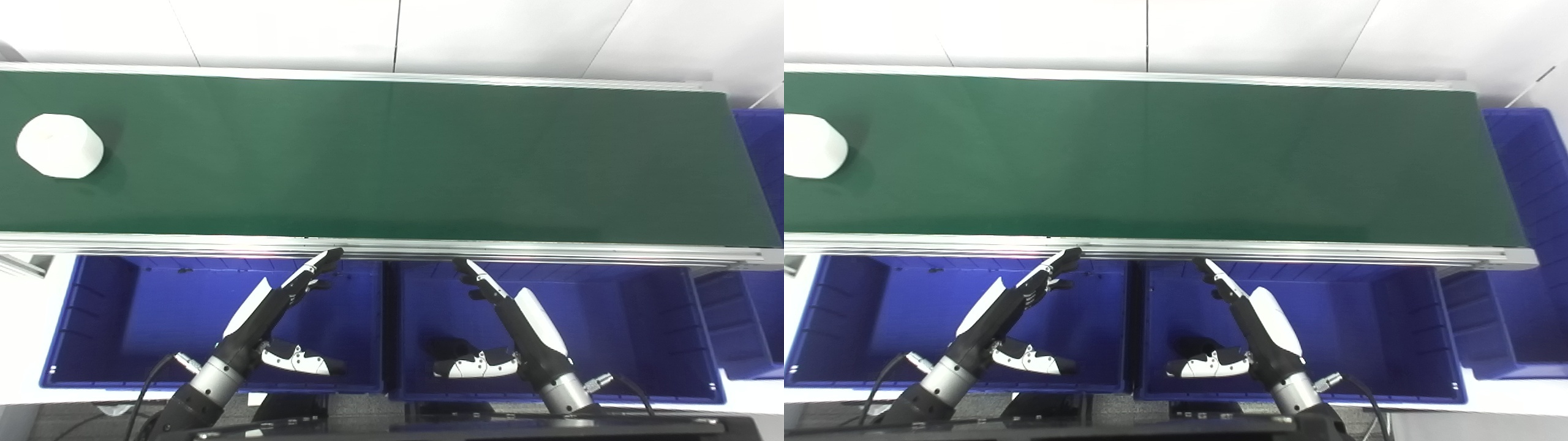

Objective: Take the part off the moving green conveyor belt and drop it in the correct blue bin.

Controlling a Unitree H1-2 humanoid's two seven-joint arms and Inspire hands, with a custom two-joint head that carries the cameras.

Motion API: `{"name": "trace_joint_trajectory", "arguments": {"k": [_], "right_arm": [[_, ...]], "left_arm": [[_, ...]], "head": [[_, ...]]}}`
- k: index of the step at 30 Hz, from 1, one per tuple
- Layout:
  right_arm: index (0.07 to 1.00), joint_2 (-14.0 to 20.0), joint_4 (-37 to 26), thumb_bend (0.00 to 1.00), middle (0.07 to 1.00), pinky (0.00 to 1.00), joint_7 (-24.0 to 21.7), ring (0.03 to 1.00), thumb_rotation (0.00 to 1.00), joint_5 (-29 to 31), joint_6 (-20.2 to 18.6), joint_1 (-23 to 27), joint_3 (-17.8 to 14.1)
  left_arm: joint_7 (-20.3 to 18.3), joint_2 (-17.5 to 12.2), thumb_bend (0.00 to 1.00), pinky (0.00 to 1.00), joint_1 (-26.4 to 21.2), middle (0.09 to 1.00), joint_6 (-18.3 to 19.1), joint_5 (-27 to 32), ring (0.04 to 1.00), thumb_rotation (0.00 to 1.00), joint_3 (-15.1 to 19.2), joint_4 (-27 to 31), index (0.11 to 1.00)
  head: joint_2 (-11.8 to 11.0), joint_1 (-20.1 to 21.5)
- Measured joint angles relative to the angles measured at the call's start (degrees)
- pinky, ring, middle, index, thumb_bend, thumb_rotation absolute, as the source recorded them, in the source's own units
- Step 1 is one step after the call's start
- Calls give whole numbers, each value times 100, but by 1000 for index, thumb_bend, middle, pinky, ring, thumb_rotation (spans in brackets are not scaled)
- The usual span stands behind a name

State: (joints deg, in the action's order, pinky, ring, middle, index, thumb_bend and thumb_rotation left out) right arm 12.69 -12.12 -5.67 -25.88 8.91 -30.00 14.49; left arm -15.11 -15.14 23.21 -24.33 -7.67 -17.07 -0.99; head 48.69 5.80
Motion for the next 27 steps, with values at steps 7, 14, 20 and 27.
{"name": "trace_joint_trajectory", "arguments": {"k": [7, 14, 20, 27], "right_arm": [[937, 0, 0, 934, 918, 804, 0, 886, 367, 4, 2, -3, 6], [938, 0, 1, 934, 923, 818, 0, 895, 378, 1, 2, -9, 5], [939, 1, 47, 925, 919, 822, 2, 895, 374, 42, 16, -17, 6], [940, 0, 47, 922, 921, 818, 3, 894, 377, 25, 16, -25, 17]], "left_arm": [[5, 0, 876, 824, 0, 955, -3, 53, 926, 263, -14, 0, 953], [5, 0, 878, 823, 0, 957, -3, 55, 926, 253, -24, 0, 952], [4, -1, 879, 832, 2, 960, -3, 97, 932, 252, -29, 0, 954], [4, -5, 882, 826, 6, 958, -3, 93, 930, 255, -24, 0, 951]], "head": [[-70, -88], [-123, -105], [-132, -88], [-201, -244]]}}
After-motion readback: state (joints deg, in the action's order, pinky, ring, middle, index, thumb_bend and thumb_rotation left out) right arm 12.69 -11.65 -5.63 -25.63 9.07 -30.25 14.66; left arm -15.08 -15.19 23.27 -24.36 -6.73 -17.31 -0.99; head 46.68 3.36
